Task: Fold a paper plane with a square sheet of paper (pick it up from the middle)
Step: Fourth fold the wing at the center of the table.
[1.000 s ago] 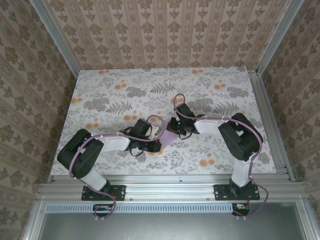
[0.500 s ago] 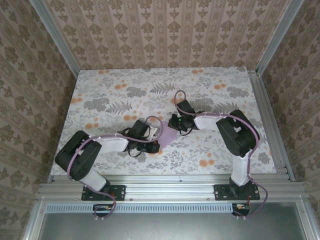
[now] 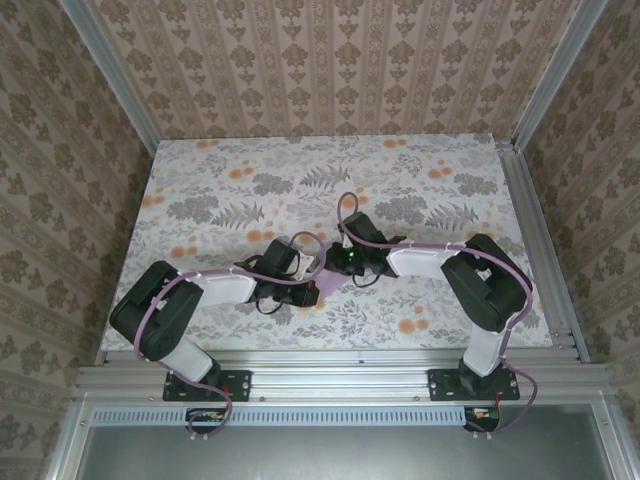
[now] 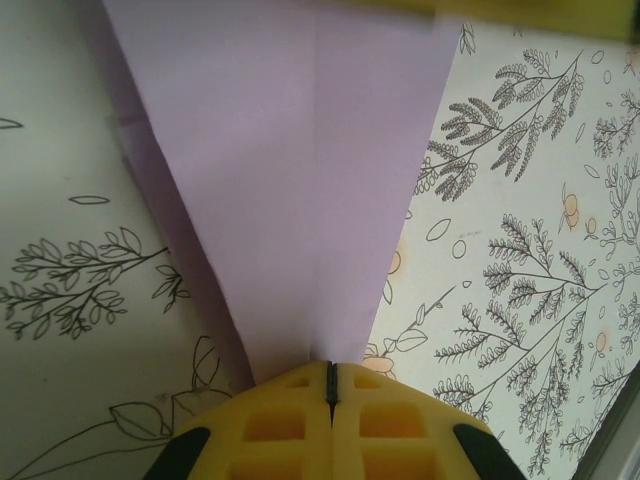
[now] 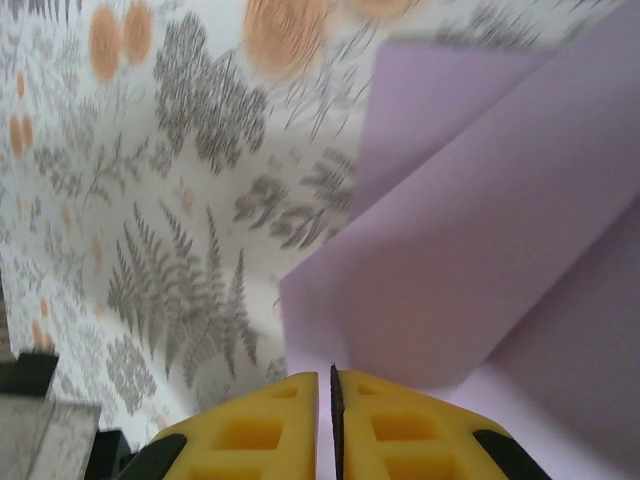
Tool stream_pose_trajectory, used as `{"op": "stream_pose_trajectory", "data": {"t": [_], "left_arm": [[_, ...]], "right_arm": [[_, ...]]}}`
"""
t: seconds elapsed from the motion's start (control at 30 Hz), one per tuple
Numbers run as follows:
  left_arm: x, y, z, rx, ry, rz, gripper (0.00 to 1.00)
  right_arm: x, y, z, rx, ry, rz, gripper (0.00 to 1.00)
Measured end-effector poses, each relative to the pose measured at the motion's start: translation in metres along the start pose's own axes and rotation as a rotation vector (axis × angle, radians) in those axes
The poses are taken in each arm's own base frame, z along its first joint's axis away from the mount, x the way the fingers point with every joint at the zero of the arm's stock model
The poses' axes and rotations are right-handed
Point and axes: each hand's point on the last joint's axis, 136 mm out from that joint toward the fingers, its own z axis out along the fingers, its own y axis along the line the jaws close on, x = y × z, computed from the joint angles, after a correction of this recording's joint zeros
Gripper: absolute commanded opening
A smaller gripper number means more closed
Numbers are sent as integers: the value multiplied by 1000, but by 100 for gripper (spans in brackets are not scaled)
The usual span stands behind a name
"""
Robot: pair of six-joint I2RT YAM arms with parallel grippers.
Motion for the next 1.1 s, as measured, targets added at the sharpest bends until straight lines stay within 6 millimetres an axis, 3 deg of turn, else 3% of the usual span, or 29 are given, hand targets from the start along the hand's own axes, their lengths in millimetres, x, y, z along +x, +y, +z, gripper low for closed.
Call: {"op": "stream_pose_trajectory", "data": {"t": [0.13,0.4,1.1], "left_arm": [[0,0,0,4,1,-4,0],[1,0,-1,6,4,-3,0],[2,0,-1,5,8,3,0]], "right_arm": [[13,5,7,-12,29,-11,15],[14,-22,18,64,44,4,15],[-33,-41,19,50,37,30,14]]}}
